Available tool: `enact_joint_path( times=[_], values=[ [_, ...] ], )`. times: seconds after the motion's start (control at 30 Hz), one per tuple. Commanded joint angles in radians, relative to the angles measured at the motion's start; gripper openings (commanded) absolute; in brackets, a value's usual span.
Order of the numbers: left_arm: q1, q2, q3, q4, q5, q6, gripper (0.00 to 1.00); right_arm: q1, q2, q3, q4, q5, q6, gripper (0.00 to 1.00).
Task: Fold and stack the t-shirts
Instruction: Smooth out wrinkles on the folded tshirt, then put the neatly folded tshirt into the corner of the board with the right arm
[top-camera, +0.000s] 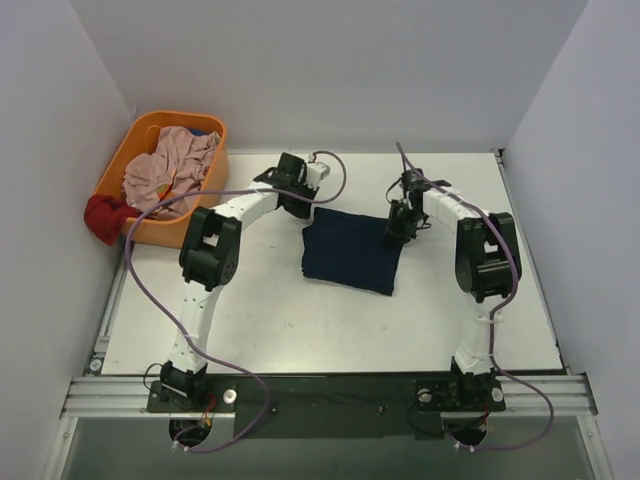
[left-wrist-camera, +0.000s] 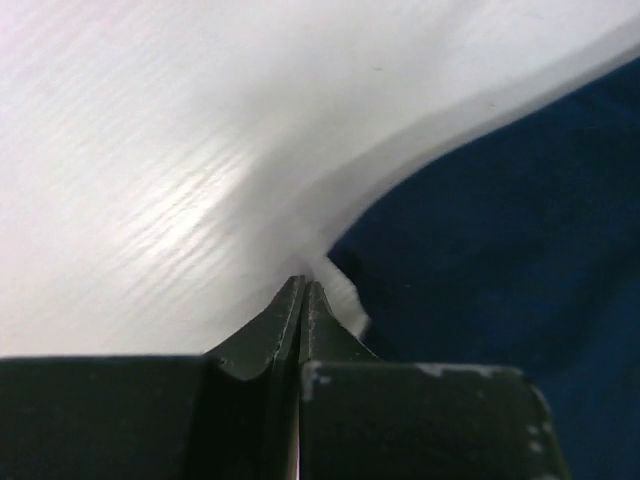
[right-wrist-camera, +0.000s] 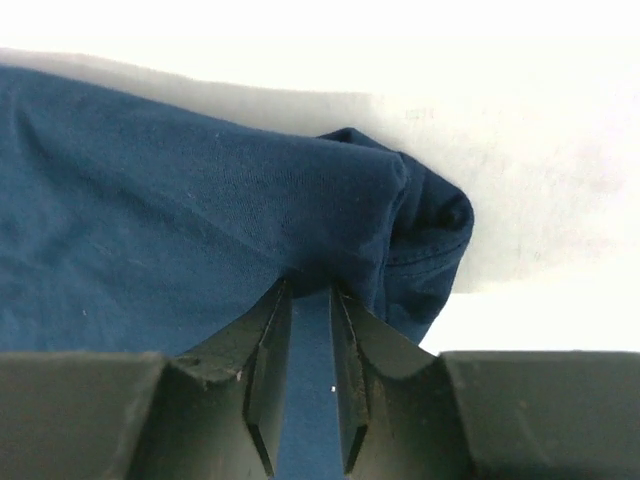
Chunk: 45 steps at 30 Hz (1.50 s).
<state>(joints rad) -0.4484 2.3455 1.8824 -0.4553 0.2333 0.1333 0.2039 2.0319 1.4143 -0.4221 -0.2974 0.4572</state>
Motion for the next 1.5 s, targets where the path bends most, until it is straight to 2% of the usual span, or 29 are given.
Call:
enact_joint_path(
  times=[0.0, 0.1, 0.2, 0.27, 0.33, 0.47, 0.5, 0.57, 0.6, 0.67, 0.8, 0.9, 0.97, 1.0, 1.03, 1.07, 1.1, 1.17, 1.2, 1.3, 1.47],
  values=[
    [0.019, -0.003, 0.020, 0.061, -0.067, -0.003, 0.04, -0.006, 0.044, 0.138, -0.069, 0.101, -0.014, 0.21],
    [0.031, -0.029, 0.046, 0.031, -0.097, 0.026, 0.04, -0.006, 0.024, 0.198, -0.148, 0.139, -0.051, 0.28],
    [0.037, -0.119, 0.029, 0.006, -0.086, 0.064, 0.06, -0.017, -0.083, 0.163, -0.178, 0.173, -0.078, 0.38],
    [0.037, -0.197, -0.029, 0.004, -0.066, 0.081, 0.14, -0.035, -0.149, 0.102, -0.175, 0.149, -0.072, 0.53],
    [0.036, -0.274, -0.104, 0.001, -0.023, 0.083, 0.27, -0.058, -0.185, 0.049, -0.170, 0.088, -0.060, 0.64],
    [0.036, -0.345, -0.202, -0.054, 0.078, 0.005, 0.54, -0.064, -0.158, 0.000, -0.156, -0.009, -0.064, 0.65],
    [0.037, -0.350, -0.219, -0.059, 0.115, -0.018, 0.57, -0.067, -0.148, -0.014, -0.152, -0.029, -0.057, 0.65],
    [0.036, -0.357, -0.272, -0.040, 0.162, -0.110, 0.67, -0.069, -0.128, -0.049, -0.127, -0.046, -0.035, 0.65],
    [0.036, -0.362, -0.311, -0.010, 0.175, -0.200, 0.76, -0.069, -0.122, -0.058, -0.107, -0.043, -0.029, 0.65],
    [0.033, -0.365, -0.369, 0.053, 0.216, -0.324, 0.86, -0.070, -0.116, -0.092, -0.081, -0.045, -0.014, 0.65],
    [0.027, -0.345, -0.456, 0.176, 0.192, -0.475, 0.89, -0.067, -0.090, -0.115, -0.040, -0.072, 0.001, 0.63],
    [0.007, -0.278, -0.450, 0.191, 0.150, -0.485, 0.90, -0.067, -0.076, -0.139, -0.001, -0.112, 0.018, 0.58],
    [0.010, -0.240, -0.436, 0.202, 0.195, -0.518, 0.83, -0.069, -0.067, -0.149, 0.011, -0.121, 0.032, 0.53],
    [0.010, -0.235, -0.436, 0.205, 0.221, -0.534, 0.66, -0.072, -0.068, -0.150, 0.013, -0.124, 0.038, 0.50],
    [0.010, -0.233, -0.440, 0.214, 0.222, -0.543, 0.53, -0.073, -0.059, -0.150, 0.017, -0.128, 0.040, 0.43],
    [0.011, -0.239, -0.463, 0.231, 0.215, -0.563, 0.29, -0.077, -0.056, -0.150, 0.019, -0.129, 0.044, 0.39],
    [0.013, -0.242, -0.479, 0.236, 0.209, -0.578, 0.08, -0.080, -0.052, -0.146, 0.023, -0.137, 0.047, 0.30],
    [0.017, -0.233, -0.480, 0.236, 0.204, -0.577, 0.00, -0.080, -0.044, -0.132, 0.028, -0.147, 0.051, 0.22],
    [0.017, -0.230, -0.474, 0.228, 0.204, -0.572, 0.00, -0.081, -0.039, -0.118, 0.028, -0.161, 0.049, 0.19],
    [0.017, -0.226, -0.470, 0.218, 0.201, -0.563, 0.00, -0.087, -0.022, -0.087, 0.022, -0.186, 0.044, 0.00],
    [0.019, -0.230, -0.444, 0.193, 0.184, -0.538, 0.00, -0.132, -0.024, -0.046, -0.018, -0.187, 0.006, 0.00]
  ],
)
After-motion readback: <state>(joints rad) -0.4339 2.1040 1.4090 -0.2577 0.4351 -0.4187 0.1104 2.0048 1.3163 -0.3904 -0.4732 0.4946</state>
